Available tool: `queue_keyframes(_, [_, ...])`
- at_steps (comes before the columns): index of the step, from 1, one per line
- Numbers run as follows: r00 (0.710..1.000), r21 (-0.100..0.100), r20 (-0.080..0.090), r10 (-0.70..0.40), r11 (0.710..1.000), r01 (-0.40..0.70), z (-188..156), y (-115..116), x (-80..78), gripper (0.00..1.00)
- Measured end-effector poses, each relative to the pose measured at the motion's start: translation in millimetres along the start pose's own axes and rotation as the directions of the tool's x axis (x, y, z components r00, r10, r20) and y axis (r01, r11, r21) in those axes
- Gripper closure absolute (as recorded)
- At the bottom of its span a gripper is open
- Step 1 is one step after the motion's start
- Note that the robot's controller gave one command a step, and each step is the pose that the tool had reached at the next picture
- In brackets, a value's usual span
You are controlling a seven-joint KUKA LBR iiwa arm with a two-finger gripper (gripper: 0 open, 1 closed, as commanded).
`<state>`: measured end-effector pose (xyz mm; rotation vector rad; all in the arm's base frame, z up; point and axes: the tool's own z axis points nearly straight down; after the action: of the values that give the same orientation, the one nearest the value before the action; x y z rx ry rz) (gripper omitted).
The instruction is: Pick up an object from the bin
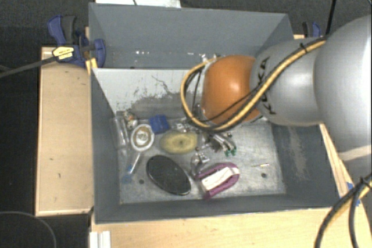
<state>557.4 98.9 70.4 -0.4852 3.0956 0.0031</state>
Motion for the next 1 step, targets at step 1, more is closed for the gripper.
queue_keyframes(1, [1.000, 0.000, -0.009, 0.004, 1.000, -0.004, -1.8, 0.6, 1.1, 1.00])
